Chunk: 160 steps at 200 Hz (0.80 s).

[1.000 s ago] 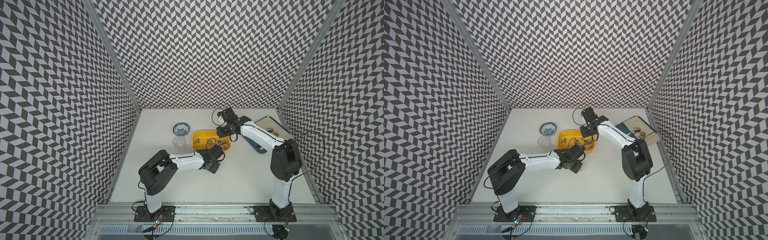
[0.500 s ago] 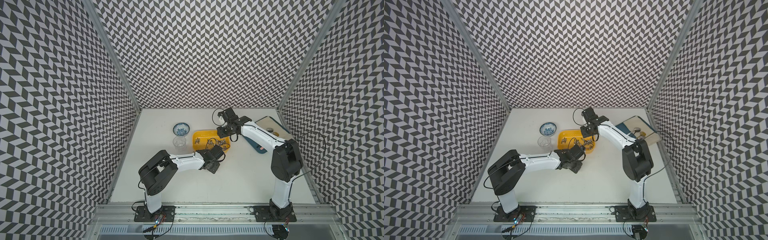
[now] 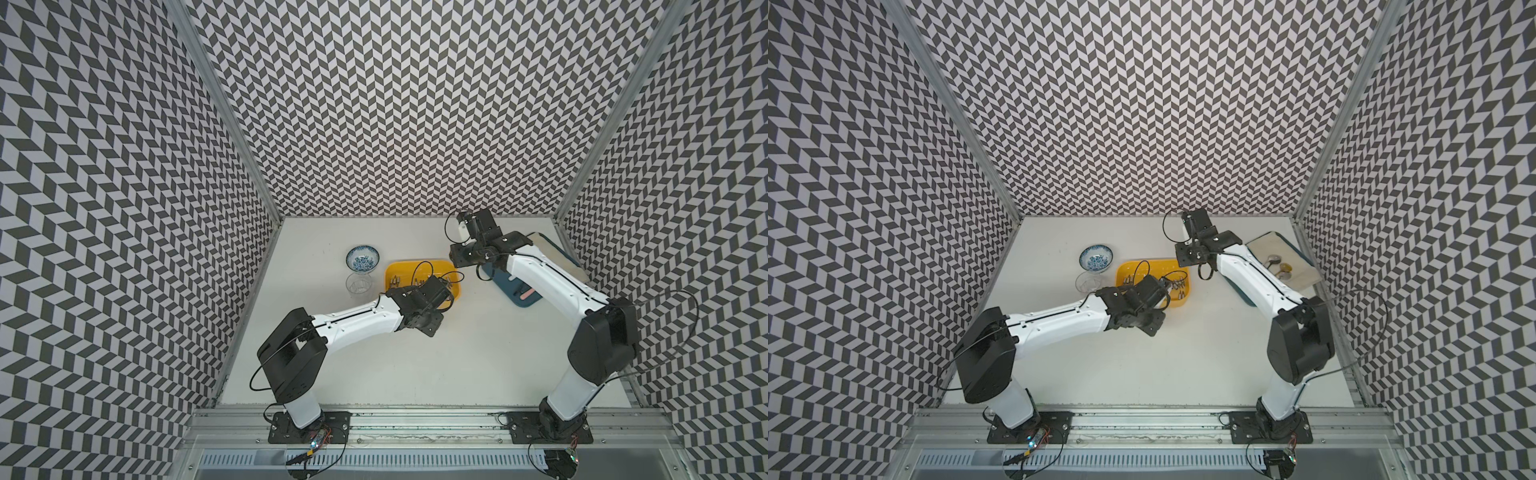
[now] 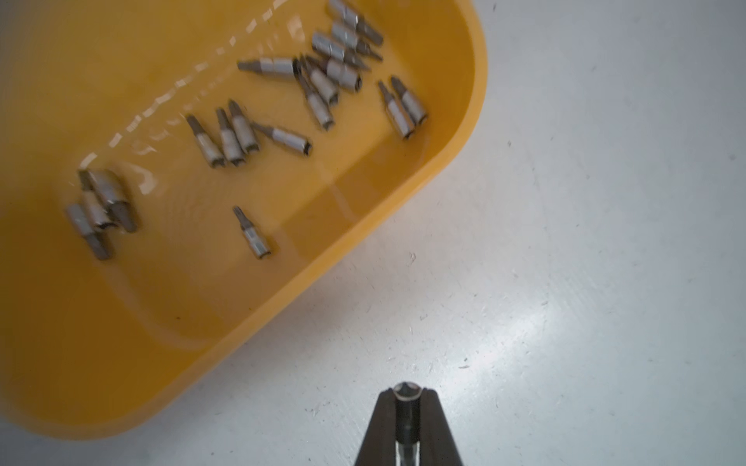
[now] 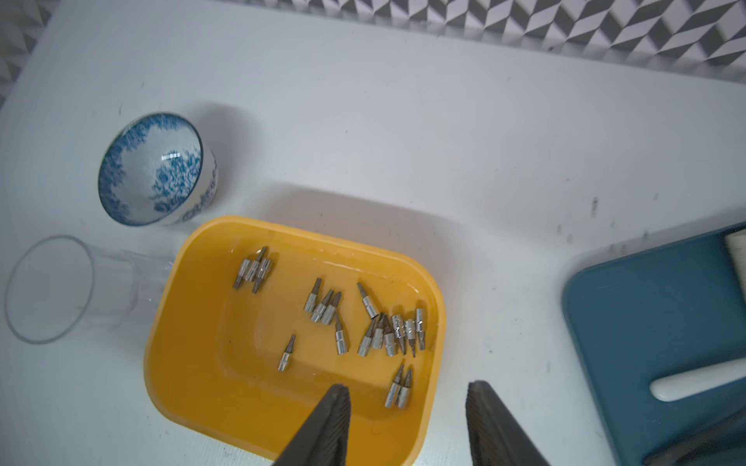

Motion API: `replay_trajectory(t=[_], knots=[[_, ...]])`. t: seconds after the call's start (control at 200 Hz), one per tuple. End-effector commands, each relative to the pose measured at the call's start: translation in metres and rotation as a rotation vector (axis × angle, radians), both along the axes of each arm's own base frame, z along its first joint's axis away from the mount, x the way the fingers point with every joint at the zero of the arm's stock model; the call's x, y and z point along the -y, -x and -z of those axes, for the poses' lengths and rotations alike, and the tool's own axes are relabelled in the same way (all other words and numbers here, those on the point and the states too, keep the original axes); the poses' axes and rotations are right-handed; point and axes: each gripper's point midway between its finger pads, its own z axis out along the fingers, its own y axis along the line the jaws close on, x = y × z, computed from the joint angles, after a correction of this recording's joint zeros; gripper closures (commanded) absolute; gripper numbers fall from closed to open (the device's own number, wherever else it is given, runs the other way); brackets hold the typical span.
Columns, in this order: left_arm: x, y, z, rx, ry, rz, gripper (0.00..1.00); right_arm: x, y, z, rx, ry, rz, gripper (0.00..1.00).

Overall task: Put the bit on the desktop into the storage box
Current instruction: Pick up the screwdriver bit from the center of the board, then place the screwdriver bit in the storage box.

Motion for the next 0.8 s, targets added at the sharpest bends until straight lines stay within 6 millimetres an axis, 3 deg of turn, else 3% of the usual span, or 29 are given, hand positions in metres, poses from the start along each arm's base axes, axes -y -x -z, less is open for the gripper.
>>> replay_trajectory(t=[0.0, 0.11, 0.23, 0.501, 0.796], knots=[[-0.012, -0.021, -0.030, 0.040, -0.012, -0.026, 1.00, 0.018, -0.010, -0.047, 0.124, -0.044, 0.062, 0.48], [-0.017, -0.050, -0.043, 0.061, -0.009, -0.057, 1.00, 0.036, -0.007, -0.060, 0.152, -0.046, 0.100, 0.48], [-0.022, -0.083, -0.042, 0.061, 0.007, -0.087, 1.00, 0.050, -0.001, -0.065, 0.162, -0.055, 0.127, 0.47], [-0.040, -0.141, -0.001, 0.028, 0.006, -0.153, 1.00, 0.058, 0.014, -0.060, 0.154, -0.092, 0.138, 0.45], [-0.052, -0.170, 0.032, -0.001, 0.000, -0.160, 1.00, 0.059, 0.019, -0.053, 0.142, -0.095, 0.137, 0.45]])
